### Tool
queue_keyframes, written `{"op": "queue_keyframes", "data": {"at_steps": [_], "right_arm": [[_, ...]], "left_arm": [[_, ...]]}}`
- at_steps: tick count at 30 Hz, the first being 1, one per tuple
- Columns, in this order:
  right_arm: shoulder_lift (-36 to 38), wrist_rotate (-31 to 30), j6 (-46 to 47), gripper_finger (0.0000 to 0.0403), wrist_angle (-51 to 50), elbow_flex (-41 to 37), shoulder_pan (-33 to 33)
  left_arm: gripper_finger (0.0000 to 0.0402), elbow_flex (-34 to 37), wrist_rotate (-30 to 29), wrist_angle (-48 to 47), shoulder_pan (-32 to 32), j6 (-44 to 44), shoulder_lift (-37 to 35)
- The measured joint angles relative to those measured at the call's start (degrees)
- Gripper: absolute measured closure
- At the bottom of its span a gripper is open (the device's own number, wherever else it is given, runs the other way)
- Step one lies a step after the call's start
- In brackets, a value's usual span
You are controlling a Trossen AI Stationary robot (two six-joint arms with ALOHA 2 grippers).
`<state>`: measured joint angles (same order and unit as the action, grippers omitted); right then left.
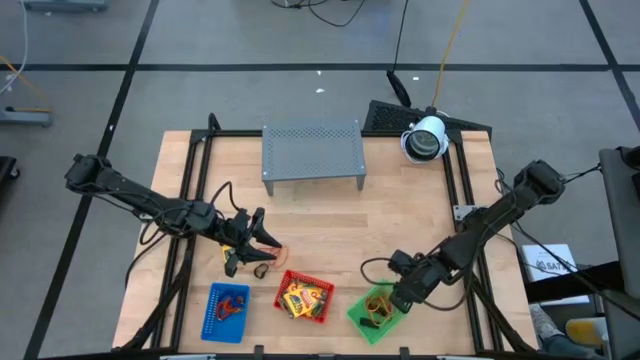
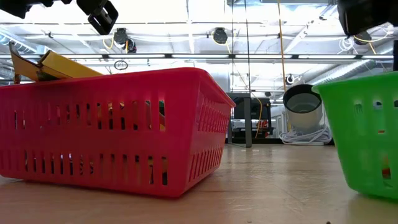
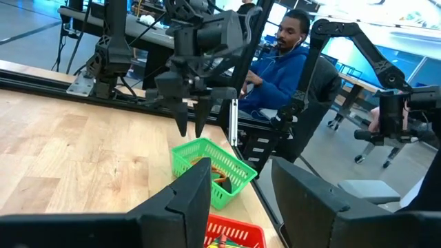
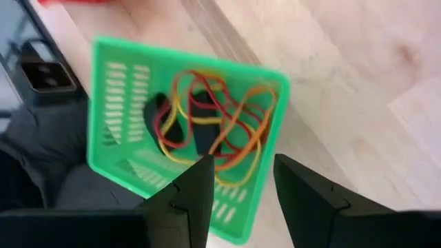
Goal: Pick & Place Office Desk Supplies
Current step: Adjust the green basket
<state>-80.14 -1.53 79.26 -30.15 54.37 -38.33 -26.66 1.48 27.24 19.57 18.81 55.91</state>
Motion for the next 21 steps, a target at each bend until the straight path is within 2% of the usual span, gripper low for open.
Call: {"op": "queue_keyframes", "data": {"at_steps": [3,21], "right_arm": [[1.21,-1.7,0.89,0.0261,-0.26,0.0,0.0],[0.39,-1.65,1.09,0.0261,-1.6,0.0,0.0]], "left_arm": [[0.024,-0.02,0.02,-0.02,0.0,0.02,0.01],[0.024,-0.02,1.6,-0.23,0.02,-0.63,0.01]]}}
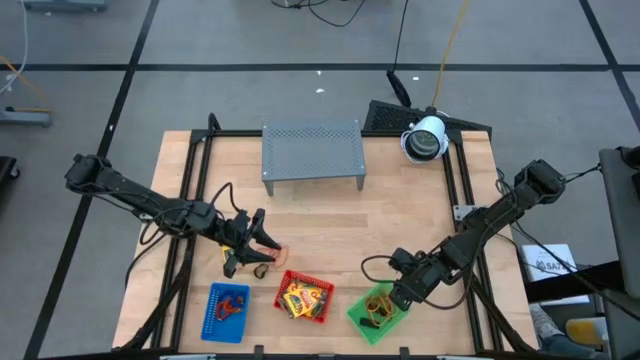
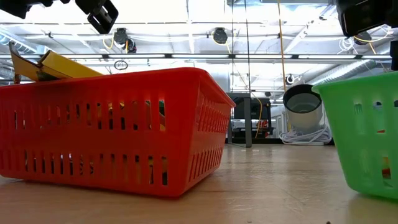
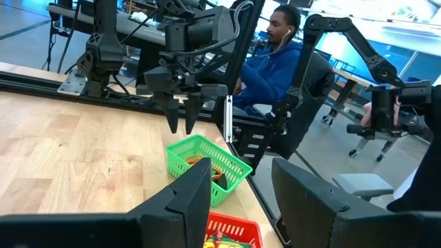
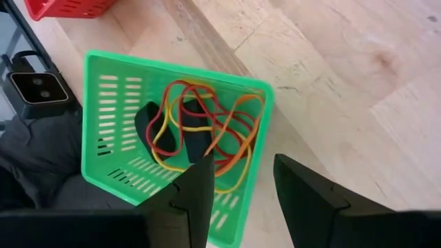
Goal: Pick & Place Office Desk Supplies
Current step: Adjust the green basket
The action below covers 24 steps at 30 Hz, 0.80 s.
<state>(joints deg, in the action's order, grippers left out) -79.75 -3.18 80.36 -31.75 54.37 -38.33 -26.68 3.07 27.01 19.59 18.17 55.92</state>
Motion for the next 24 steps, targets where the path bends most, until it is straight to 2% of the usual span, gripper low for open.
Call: {"op": "queue_keyframes", "data": {"at_steps": [8,17,24], "right_arm": [[-0.02,0.06,0.06,0.0261,1.85,-2.04,0.0],[-0.04,0.43,1.66,0.0261,14.92,-8.82,0.0],[-0.04,0.44,1.71,0.0261,15.29,-10.57,-0.01]], "left_arm": [[0.024,0.0,0.02,-0.07,0.0,0.02,0.0],[0.024,0.0,0.02,-0.31,0.0,0.09,0.0],[0.024,0.0,0.02,-0.3,0.0,0.35,0.0]]}}
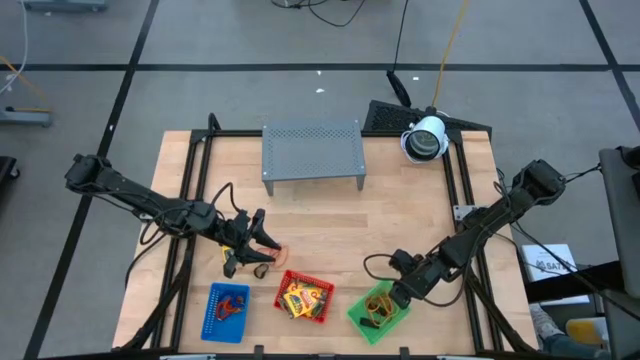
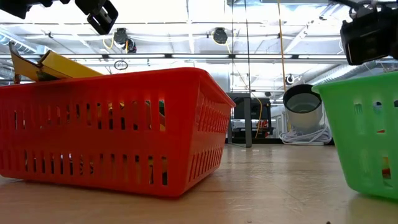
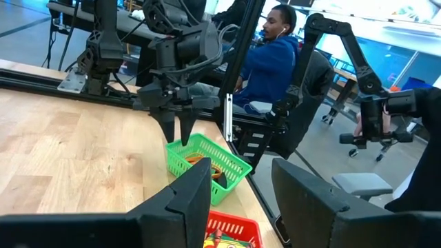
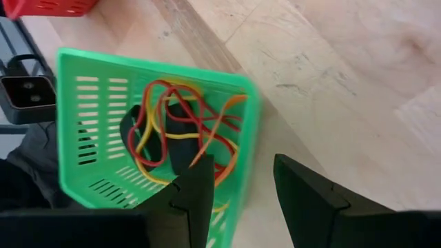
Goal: Pick & Place Office Desk Supplies
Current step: Adjust the green basket
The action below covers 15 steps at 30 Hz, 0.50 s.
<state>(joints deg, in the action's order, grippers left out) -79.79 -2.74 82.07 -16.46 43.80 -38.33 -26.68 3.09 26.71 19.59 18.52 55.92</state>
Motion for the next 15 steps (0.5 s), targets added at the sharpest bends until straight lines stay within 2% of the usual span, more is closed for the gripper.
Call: {"op": "queue_keyframes", "data": {"at_steps": [9,15], "right_arm": [[0.0,-0.13,0.61,0.0266,1.12,-0.82,-0.02],[-2.56,0.29,-1.14,0.0316,2.24,-0.82,-0.02]], "left_arm": [[0.024,0.0,0.0,0.01,-0.01,-0.24,0.0],[0.024,0.0,0.0,0.01,0.0,-0.28,0.0]]}}
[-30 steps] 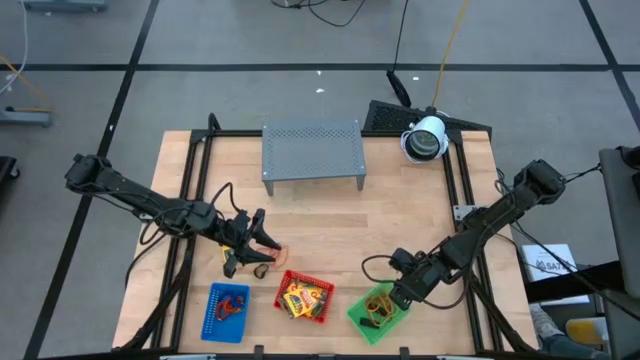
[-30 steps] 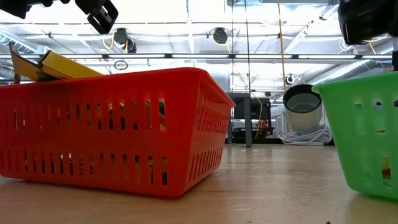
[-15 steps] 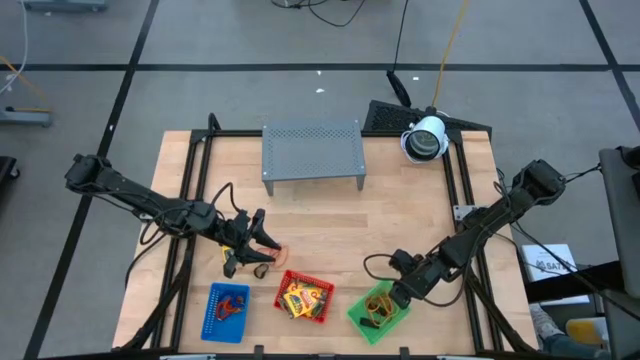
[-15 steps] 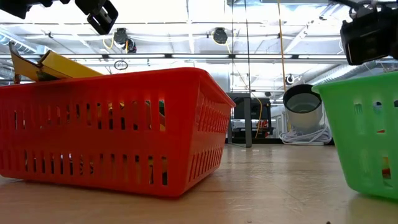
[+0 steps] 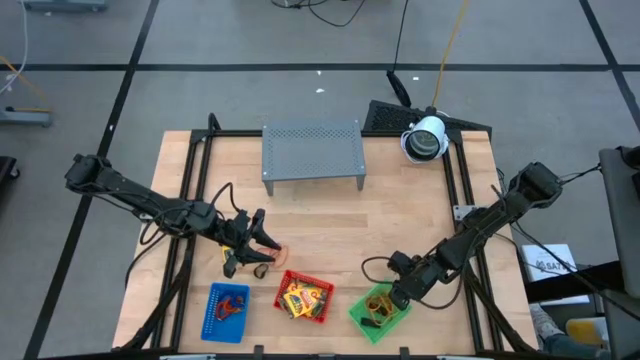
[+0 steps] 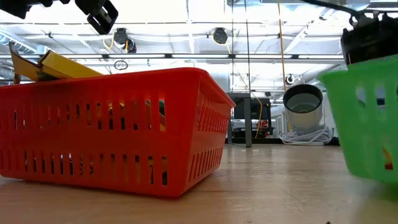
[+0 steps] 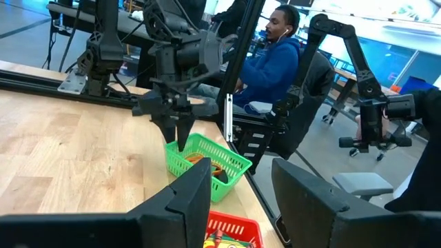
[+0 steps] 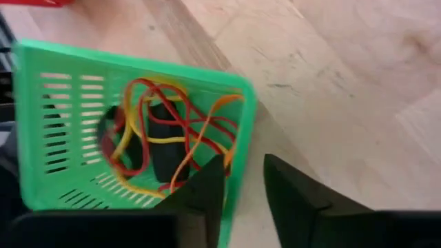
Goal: Pick & Place Office Desk Supplies
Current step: Adjust the green basket
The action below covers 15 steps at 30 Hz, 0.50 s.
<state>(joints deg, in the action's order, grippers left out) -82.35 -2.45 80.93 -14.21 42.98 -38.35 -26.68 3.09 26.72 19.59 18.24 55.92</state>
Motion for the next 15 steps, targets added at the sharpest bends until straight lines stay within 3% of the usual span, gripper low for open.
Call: {"op": "queue_keyframes", "data": {"at_steps": [6,15], "right_arm": [[-5.54,2.35,-2.03,0.0394,8.17,-0.04,-0.02],[-3.59,-2.27,-3.85,0.0401,8.44,1.72,0.48]], "left_arm": [[0.024,-0.02,0.0,-0.2,-0.01,-0.07,0.0],[0.024,-0.02,0.0,-0.92,0.0,0.24,0.0]]}}
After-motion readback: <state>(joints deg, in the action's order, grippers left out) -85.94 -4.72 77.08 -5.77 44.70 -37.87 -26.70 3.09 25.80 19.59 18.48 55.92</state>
